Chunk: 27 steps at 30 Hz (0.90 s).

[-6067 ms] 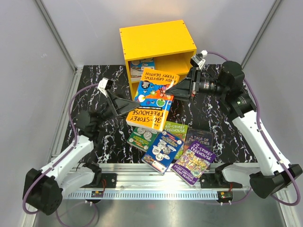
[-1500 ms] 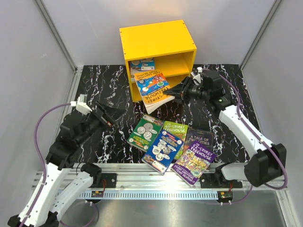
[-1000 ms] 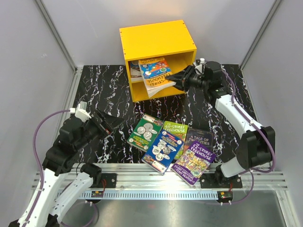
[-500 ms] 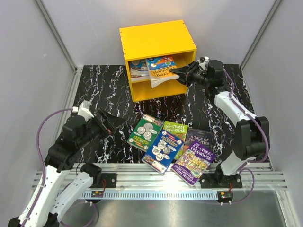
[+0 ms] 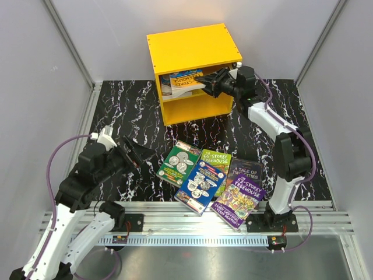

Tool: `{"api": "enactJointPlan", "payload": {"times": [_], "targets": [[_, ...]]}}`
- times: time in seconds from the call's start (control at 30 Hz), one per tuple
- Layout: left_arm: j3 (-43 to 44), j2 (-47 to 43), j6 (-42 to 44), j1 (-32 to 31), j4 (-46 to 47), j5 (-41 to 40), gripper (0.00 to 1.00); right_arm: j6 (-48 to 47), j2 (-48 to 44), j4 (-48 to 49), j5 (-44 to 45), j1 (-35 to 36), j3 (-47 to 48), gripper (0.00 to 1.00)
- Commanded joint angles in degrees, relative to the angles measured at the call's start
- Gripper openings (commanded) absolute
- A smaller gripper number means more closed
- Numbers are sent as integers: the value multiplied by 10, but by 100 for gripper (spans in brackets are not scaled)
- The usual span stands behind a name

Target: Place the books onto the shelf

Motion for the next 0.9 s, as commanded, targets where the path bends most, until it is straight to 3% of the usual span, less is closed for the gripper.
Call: {"api": "enactJointPlan", "payload": {"times": [0.0,0.37,0.43,0.47,0.57,0.77,0.87], "targets": [[14,-7,15,2,-7,17,98,-26,17,33,39,26,61,0],[-6,-42,18,1,-34,17,99,-92,130,-81,78,71,202,2],[-11,-44,19,2,-35,21,99,-102,143,-97,78,71,221,12],[-12,-44,19,2,-35,22,99,-112,153,-113,80,72,225,26],[-18,-45,26,2,-37,24,99,-134,162,-145,85,74,232,40],[-13,-27,40,2,-33,26,99,-143,140,-141,90,75,174,48],[-9,-11,48,1,-28,31,99,-149,134,-145,87,75,158,87]]}}
